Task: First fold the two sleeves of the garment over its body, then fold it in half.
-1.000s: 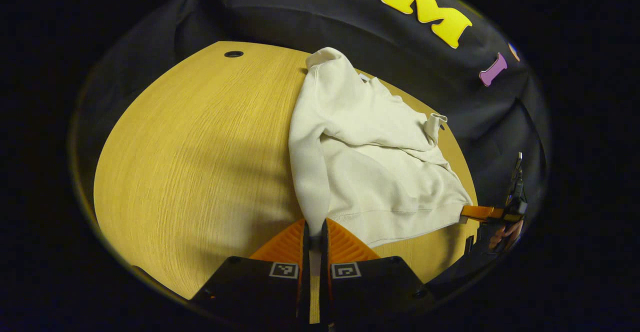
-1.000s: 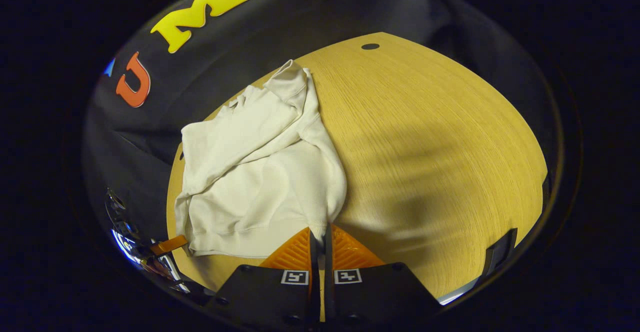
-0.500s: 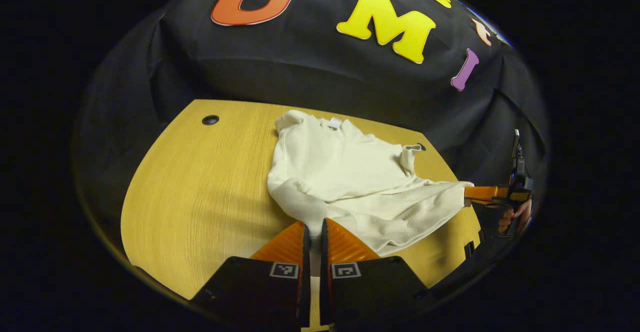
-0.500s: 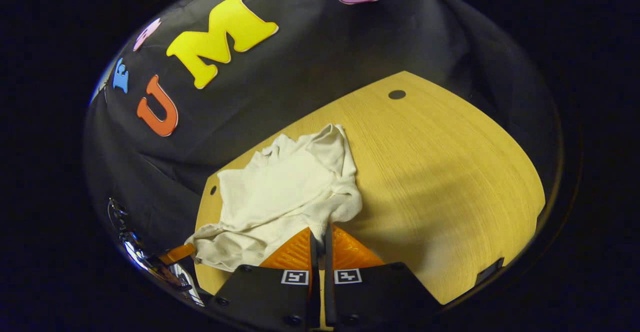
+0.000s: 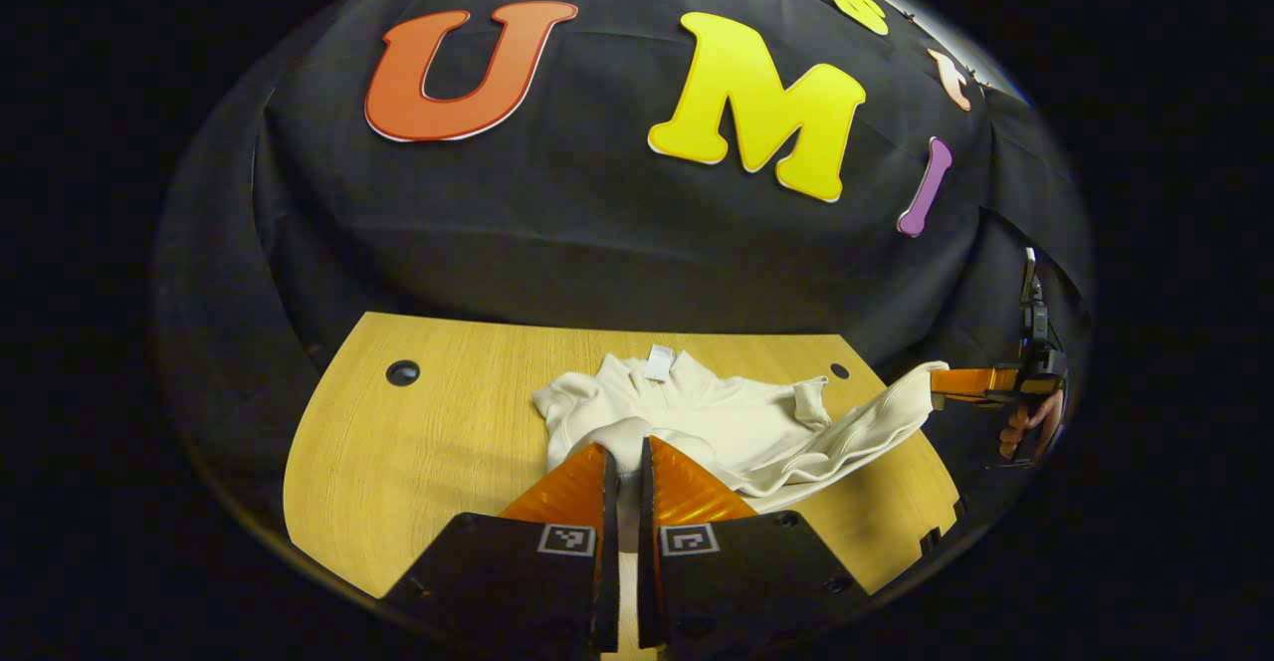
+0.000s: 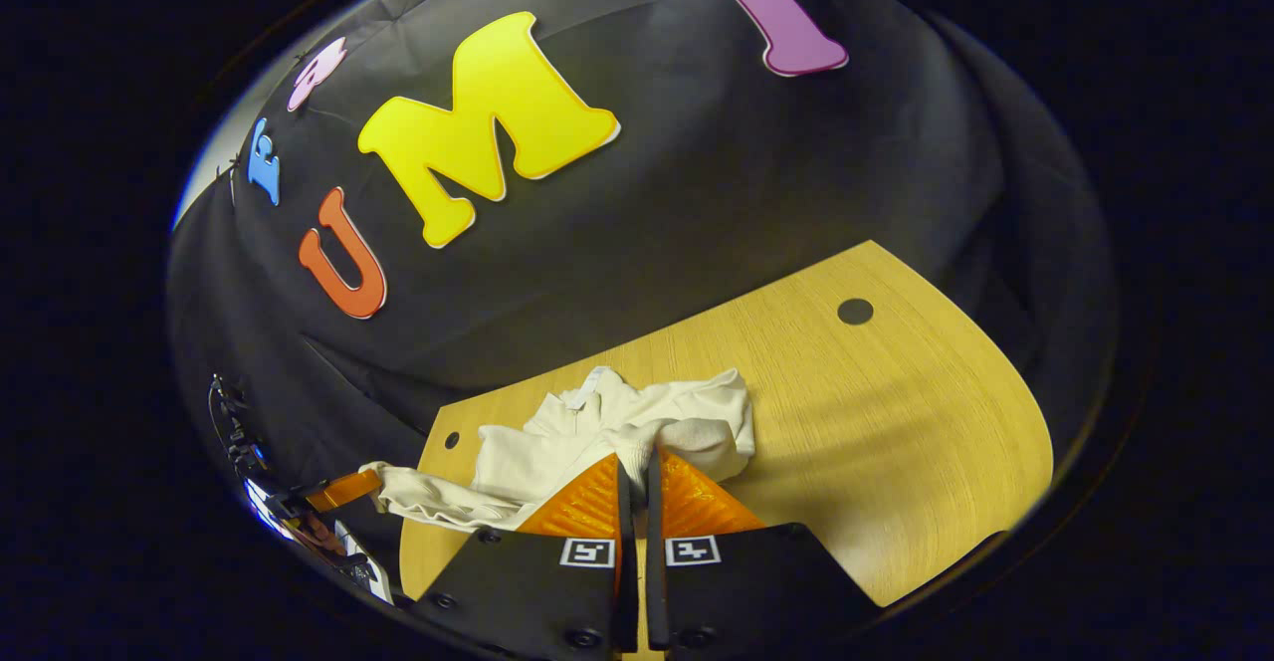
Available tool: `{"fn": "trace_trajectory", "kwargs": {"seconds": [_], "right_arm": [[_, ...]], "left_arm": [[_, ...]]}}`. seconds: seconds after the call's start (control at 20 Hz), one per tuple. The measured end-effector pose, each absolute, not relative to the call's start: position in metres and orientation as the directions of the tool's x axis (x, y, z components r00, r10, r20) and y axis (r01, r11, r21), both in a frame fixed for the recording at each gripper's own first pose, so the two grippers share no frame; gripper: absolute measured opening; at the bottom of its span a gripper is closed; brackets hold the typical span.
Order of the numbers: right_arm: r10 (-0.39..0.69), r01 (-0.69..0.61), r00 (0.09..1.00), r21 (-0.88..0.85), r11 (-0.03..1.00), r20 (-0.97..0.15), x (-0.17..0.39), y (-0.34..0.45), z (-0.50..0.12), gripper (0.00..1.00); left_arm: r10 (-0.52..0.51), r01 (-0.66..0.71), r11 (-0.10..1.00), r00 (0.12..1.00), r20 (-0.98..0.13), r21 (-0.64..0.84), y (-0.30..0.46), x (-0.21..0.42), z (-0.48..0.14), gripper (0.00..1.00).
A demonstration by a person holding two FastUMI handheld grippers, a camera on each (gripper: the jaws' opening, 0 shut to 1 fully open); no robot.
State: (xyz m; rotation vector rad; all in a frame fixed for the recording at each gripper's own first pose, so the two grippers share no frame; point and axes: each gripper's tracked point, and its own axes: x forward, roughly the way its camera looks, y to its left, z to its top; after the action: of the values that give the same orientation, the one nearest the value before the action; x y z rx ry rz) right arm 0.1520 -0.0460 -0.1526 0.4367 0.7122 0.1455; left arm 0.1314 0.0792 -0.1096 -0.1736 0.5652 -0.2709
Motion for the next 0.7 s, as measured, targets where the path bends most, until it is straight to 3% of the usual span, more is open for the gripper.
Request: {"fn": "trace_trajectory", "kwargs": {"seconds": [0.3,0.7], "right_arm": [[0.281,-0.053,0.781,0.389,0.920,-0.558,0.242,-0.026,-0.141,0.04],[0.276,-0.044,0.740,0.366,0.930,-0.613,0.317,-0.028,-0.234,0.04]], "left_arm": [[-0.239,0.134,0.963,0.829,-0.505,-0.235,0.083,0.216,-0.100,0.10],[-0.179,0.048,0.973,0.776,-0.605,-0.227,0.094,0.286,-0.191,0.10]]}}
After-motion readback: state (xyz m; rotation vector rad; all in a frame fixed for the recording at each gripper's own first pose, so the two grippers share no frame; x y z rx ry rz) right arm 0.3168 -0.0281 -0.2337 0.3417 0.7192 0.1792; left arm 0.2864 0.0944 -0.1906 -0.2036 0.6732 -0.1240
